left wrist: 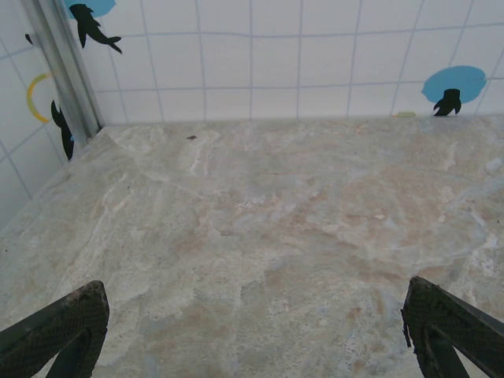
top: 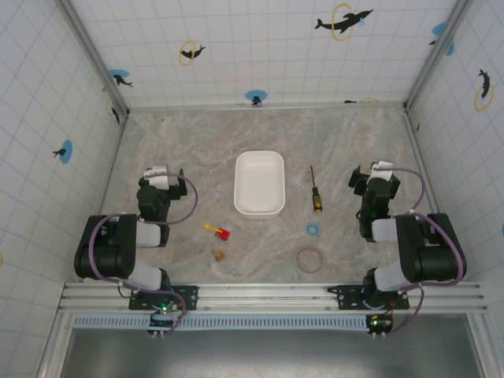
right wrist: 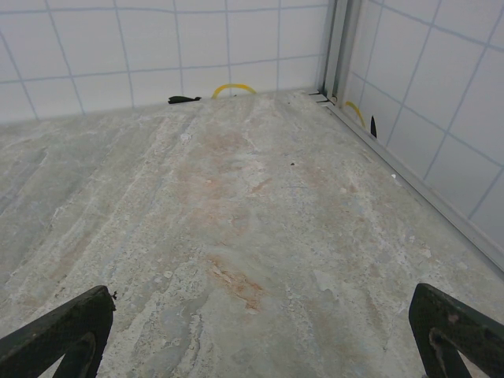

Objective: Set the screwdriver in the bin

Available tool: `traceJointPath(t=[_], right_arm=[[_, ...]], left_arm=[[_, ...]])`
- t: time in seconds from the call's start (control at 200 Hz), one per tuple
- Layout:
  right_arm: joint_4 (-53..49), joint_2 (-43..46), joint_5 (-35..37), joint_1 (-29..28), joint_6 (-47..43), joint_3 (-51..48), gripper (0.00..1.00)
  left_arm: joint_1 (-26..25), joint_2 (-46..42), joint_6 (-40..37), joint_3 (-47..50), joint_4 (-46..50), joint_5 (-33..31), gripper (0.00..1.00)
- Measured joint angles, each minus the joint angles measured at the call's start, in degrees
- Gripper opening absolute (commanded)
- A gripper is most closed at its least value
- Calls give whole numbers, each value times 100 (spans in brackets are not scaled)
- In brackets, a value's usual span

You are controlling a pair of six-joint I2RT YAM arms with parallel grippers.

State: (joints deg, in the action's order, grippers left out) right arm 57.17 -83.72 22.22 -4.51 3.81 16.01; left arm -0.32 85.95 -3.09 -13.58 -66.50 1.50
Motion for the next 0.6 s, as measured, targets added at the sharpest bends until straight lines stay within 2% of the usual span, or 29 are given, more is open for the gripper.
traceJointPath(t=[0.601], right_arm=[[-122, 20, 0, 13, 4, 26, 99]], left_arm=[[0, 0, 0, -2, 4, 2, 97]])
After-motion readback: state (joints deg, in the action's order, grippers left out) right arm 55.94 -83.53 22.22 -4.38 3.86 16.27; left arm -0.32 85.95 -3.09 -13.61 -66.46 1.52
